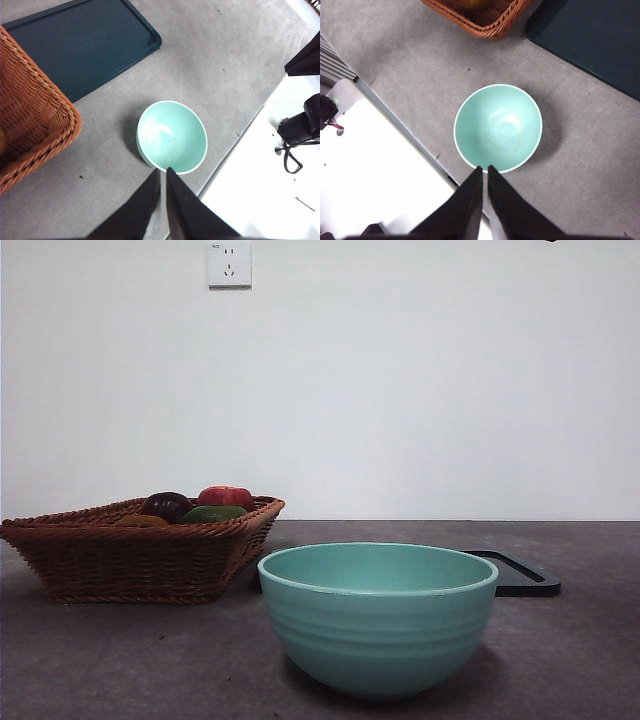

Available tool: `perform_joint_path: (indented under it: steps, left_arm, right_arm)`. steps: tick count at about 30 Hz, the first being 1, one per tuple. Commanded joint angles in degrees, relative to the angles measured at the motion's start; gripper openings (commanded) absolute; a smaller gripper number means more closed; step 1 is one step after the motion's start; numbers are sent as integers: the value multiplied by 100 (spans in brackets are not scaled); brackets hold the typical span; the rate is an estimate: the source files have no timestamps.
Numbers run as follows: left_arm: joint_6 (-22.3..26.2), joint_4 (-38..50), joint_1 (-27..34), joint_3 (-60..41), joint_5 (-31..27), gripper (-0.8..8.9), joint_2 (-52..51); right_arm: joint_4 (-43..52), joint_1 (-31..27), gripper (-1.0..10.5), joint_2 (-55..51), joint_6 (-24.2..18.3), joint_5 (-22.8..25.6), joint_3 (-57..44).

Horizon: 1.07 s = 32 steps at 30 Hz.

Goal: Pick up the wifruite, put it on the bowl, pick up the plate, put it on desk

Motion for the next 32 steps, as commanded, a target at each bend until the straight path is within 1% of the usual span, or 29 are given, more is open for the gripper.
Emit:
perform_joint_path:
  steps: [1,21,22,24,27,30,32]
  left_arm:
    - [48,31,-24,81,37,17,31]
    - [52,33,-15,81,35,17,-37]
    - [188,98,9,81,-15,17,-98]
    - [332,413,116,81,-149,17,-234]
    - [398,1408,411,44,-234,17,-529]
    - [501,2721,824,-210,-306,17,-903]
    - [496,3683,1161,-581,-442,17,-1235]
  right_arm:
    - [57,55,8,33,-66,-17,70]
    - [57,55,8,33,-66,-17,70]
    - [57,55,8,33,-66,-17,70]
    - [59,55,8,33,-66,-17,70]
    - [57,55,8,33,-66,-20,70]
    - [59,55,8,31,-66,-17,70]
    - [59,55,8,31,-66,-17,70]
